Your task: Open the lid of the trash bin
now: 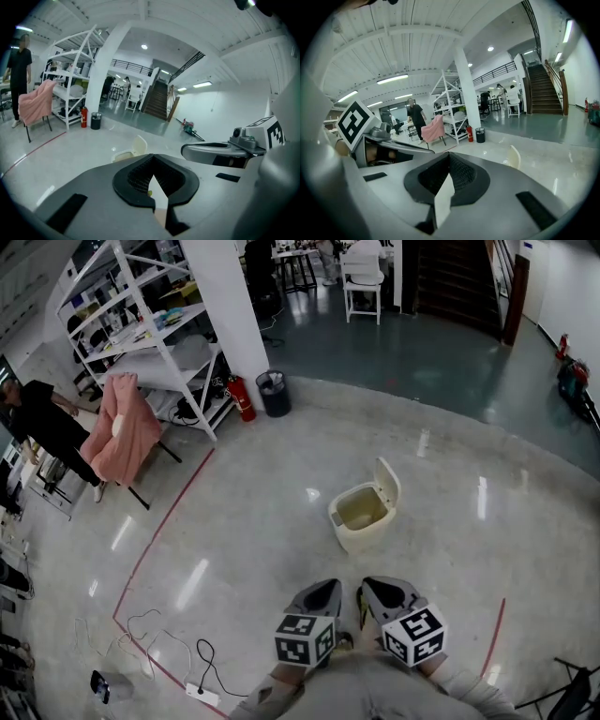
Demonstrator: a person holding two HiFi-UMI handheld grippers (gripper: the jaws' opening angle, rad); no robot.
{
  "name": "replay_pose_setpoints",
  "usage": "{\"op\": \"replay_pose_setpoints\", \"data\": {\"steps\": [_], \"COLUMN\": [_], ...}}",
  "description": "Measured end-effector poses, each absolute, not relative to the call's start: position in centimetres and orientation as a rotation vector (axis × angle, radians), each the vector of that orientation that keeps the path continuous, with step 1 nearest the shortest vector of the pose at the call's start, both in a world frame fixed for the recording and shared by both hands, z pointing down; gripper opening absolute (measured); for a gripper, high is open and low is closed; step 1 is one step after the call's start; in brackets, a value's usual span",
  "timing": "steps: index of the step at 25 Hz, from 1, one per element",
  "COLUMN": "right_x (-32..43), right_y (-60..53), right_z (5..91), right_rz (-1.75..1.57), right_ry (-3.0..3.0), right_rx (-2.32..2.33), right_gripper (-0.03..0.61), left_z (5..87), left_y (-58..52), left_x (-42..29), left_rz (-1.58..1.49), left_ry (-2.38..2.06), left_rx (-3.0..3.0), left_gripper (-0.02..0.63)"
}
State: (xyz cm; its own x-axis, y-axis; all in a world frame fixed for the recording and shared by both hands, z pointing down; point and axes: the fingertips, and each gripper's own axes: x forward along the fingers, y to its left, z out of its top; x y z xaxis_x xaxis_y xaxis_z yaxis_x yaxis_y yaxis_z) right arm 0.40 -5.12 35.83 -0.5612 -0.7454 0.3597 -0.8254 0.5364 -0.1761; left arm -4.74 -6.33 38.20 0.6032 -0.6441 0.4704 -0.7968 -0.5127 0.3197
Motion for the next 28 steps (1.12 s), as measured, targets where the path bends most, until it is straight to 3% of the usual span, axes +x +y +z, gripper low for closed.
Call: {"op": "replay_pose_setpoints", "data": {"steps": [28], "right_x": [-1.9], "right_y": [-7.5], "right_z": [35.4], "right_rz": [0.369], "right_ry": [-2.543], "right_rx": [1.302], "right_gripper": [0.003], "left_z": [37.2], "left_y": [-9.0], "left_x": [-6.9], "left_rz": [0.333], "left_ry": [-1.164], "left_rx": [2.356], "left_gripper": [0.002]}}
